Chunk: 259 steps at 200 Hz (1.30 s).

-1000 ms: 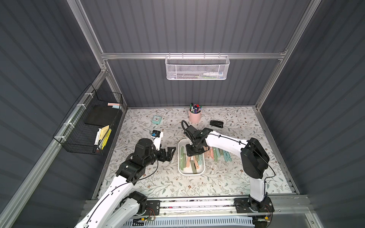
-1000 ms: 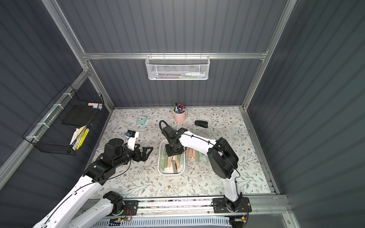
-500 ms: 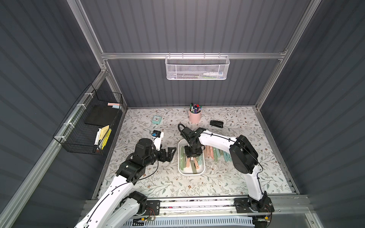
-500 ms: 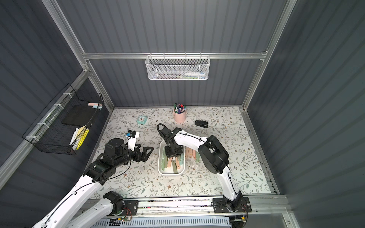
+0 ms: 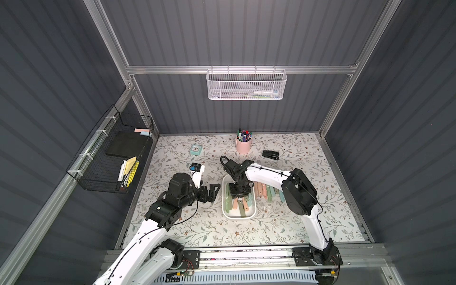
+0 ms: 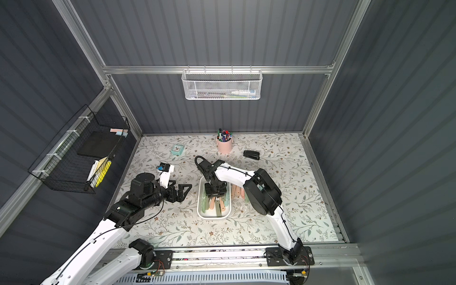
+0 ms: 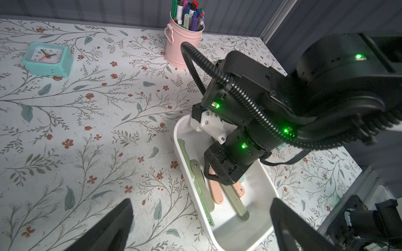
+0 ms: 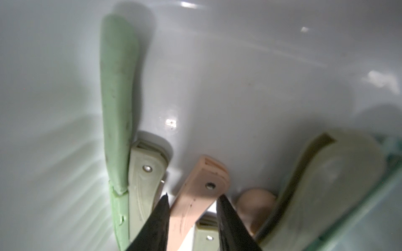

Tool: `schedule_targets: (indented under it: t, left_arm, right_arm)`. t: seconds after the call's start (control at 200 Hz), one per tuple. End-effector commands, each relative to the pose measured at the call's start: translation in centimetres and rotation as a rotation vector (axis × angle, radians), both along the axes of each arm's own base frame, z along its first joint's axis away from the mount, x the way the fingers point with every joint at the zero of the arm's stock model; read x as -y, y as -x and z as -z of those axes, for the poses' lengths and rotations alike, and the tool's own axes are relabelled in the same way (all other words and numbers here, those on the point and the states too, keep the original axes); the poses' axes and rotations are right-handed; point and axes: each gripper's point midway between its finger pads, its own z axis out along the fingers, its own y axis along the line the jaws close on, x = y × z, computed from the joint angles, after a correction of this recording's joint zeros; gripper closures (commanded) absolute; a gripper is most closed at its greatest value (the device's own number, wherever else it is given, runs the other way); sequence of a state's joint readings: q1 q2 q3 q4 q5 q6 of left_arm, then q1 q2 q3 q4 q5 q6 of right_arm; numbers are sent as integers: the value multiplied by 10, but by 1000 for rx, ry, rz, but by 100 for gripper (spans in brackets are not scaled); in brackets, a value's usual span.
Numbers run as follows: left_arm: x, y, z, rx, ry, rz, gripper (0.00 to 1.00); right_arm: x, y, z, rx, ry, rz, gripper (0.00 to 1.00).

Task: Take the fruit knife out of the storage box
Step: Pick up the fruit knife from the storage box.

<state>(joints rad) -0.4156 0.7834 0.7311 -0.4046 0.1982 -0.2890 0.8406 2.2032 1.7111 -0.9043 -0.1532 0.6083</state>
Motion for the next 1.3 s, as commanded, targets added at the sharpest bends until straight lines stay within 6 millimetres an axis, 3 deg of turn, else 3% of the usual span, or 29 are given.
schedule_targets:
  t: [0.0, 0.245, 0.55, 0.735, 0.981, 1.291]
  left_arm:
    - [0, 1, -5, 4, 14, 2, 1]
    - [0, 1, -4, 2, 15, 4, 1]
    - [0, 1, -4, 5, 15, 4, 1]
    - [1, 1, -4, 4, 16, 7, 1]
    - [1, 2, -5, 6, 17, 7, 1]
    - [1, 1, -5, 4, 19, 9, 1]
  right_arm:
    - [5, 0, 10, -10, 61, 17, 65]
    - [-1, -22, 5, 60, 66, 33, 74]
    - [-3, -58, -13, 154, 58, 83, 76]
    - [1, -74, -13, 171, 45, 104, 75]
    - [-2, -52, -11, 97, 55, 53, 63]
    - [0, -23, -8, 83, 74, 32, 62]
